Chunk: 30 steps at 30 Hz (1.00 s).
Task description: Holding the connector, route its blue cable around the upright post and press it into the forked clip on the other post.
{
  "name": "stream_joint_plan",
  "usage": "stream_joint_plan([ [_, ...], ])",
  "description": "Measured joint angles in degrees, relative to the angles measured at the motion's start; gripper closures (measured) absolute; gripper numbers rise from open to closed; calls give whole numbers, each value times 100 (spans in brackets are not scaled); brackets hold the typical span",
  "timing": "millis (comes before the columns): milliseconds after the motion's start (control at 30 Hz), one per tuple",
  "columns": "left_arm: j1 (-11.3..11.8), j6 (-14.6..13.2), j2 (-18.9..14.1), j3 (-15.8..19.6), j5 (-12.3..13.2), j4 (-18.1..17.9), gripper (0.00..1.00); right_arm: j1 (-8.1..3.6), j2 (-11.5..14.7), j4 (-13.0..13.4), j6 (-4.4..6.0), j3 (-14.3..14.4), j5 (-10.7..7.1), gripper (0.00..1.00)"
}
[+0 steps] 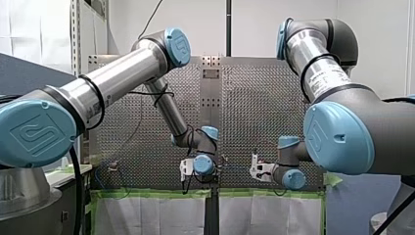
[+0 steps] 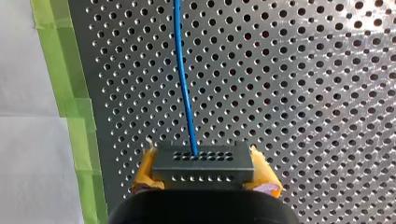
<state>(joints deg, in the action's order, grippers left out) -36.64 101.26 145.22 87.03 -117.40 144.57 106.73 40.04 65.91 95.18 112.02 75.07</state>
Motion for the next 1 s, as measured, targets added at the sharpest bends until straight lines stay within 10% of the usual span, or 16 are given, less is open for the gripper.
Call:
stream_joint_plan([
  [367, -62, -147, 0, 3, -128, -79, 0, -45, 0, -26, -7, 1, 0, 100],
  [467, -84, -225, 0, 4, -160, -164, 27, -48, 0, -35, -7, 1, 0, 100],
  [533, -101, -256, 0, 4, -168, -247, 78, -52, 0, -42, -7, 1, 0, 100],
  [633, -124, -275, 0, 4, -171, -336, 100, -64, 0, -48, -8, 1, 0, 100],
  [1000, -193, -426, 0, 21, -307, -455, 100, -142, -1, -76, -15, 0, 4, 100],
])
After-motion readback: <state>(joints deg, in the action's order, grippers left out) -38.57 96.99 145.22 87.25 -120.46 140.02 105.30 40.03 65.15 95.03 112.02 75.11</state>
